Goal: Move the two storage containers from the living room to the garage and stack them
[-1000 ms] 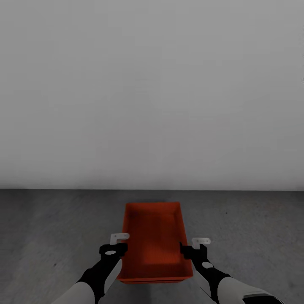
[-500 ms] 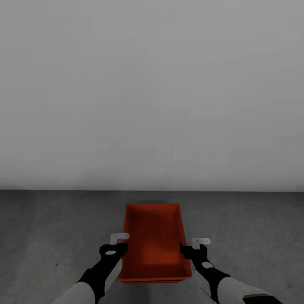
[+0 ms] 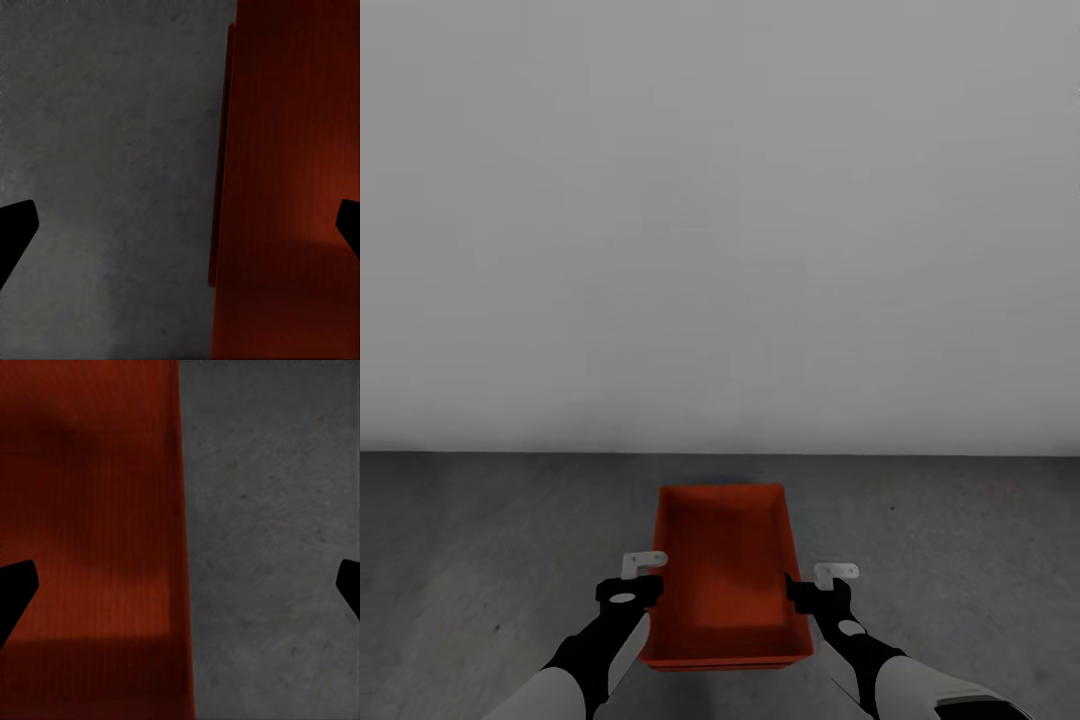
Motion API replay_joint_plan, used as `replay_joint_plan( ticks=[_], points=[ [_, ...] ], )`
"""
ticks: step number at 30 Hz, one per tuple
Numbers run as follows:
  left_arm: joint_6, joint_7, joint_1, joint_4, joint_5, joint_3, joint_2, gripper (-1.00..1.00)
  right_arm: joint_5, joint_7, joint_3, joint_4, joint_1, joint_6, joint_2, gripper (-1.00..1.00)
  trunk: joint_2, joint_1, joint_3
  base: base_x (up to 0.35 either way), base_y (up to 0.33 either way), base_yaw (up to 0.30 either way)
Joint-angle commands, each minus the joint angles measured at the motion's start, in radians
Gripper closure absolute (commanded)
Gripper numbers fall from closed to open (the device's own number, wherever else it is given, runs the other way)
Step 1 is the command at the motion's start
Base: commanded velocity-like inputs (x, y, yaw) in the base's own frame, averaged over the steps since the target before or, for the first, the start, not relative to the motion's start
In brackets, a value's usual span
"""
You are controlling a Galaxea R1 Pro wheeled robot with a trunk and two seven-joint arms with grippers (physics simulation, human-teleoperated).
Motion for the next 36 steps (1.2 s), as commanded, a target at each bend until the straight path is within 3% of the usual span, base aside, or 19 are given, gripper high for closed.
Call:
replay_joint_plan(
  ticks=[1, 36],
  points=[
    [0.005, 0.009, 0.000, -0.002, 0.009, -0.008, 0.001, -1.00, -0.002, -0.004, 0.004, 0.001, -0.001, -0.003, 0.000, -1.00, 0.007, -0.004, 0.002, 0.000, 0.000, 0.000],
    [0.006, 0.011, 0.000, -0.015, 0.010, -0.007, 0.000, -1.00, -0.002, -0.003, 0.004, 0.002, -0.001, -0.003, 0.000, -1.00, 0.252, -0.138, 0.112, 0.000, 0.000, 0.000]
  ],
)
